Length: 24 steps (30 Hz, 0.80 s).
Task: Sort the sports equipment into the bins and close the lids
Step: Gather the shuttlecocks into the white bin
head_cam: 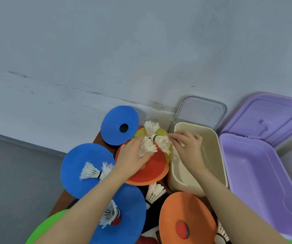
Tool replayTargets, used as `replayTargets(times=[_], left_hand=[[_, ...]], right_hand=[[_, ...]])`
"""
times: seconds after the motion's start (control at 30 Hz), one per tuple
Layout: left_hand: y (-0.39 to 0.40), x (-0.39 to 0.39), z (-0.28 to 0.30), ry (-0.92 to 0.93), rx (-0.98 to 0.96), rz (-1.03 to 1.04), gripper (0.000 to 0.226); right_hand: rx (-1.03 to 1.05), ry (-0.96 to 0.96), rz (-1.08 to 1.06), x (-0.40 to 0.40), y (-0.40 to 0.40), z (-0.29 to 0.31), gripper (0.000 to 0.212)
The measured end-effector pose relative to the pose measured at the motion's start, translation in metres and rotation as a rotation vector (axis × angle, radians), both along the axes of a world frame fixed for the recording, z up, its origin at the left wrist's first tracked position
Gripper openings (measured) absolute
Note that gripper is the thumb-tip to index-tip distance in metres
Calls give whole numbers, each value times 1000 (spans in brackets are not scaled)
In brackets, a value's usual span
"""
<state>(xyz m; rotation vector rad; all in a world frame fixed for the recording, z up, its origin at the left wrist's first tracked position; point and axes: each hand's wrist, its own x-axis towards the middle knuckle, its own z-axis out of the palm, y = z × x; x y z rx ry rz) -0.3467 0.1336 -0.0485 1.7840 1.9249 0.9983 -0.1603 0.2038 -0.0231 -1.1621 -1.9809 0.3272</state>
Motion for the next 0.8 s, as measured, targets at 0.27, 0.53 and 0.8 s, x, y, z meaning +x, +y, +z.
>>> replayTargets(times=[0.27,0.53,0.8], left_hand=[[-4,60,47,118,52,-16,63],[1,187,78,293,95,-109,67],[8,338,96,324,168,-153,63]], right_hand=[[-19,203,4,72,-14,35,13],[-3,332,-56,211,-36,60,15],[42,335,-176,369,-41,71,15]])
